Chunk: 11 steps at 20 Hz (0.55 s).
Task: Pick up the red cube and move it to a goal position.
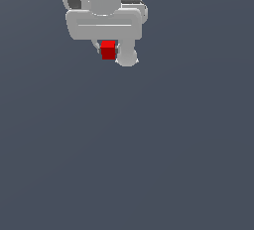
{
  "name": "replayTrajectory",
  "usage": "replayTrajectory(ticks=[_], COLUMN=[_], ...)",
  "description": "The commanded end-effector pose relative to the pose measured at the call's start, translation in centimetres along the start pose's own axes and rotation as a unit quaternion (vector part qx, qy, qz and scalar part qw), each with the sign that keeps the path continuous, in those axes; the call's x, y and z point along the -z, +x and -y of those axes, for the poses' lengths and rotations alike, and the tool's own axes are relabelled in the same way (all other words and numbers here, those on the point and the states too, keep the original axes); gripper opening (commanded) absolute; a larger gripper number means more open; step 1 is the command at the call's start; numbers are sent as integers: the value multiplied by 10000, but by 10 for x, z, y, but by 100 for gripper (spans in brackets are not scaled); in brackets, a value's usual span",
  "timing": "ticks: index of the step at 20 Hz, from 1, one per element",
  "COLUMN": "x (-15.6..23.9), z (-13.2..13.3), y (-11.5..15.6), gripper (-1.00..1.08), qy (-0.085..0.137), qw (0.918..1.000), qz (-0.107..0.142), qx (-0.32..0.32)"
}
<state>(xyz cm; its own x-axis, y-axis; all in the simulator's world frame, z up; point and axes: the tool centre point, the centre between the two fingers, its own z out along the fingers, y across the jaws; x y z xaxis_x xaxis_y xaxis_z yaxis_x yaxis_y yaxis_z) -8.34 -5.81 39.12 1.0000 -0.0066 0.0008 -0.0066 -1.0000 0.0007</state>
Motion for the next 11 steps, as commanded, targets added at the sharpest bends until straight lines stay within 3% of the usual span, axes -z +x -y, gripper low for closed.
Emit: replayTrajectory(ticks=[1,11], x=[15,38], z=[1,2], y=[-1,-1], gripper=[-100,-100], qy=[0,3], qw=[10000,10000], qz=[5,4], qx=[0,2])
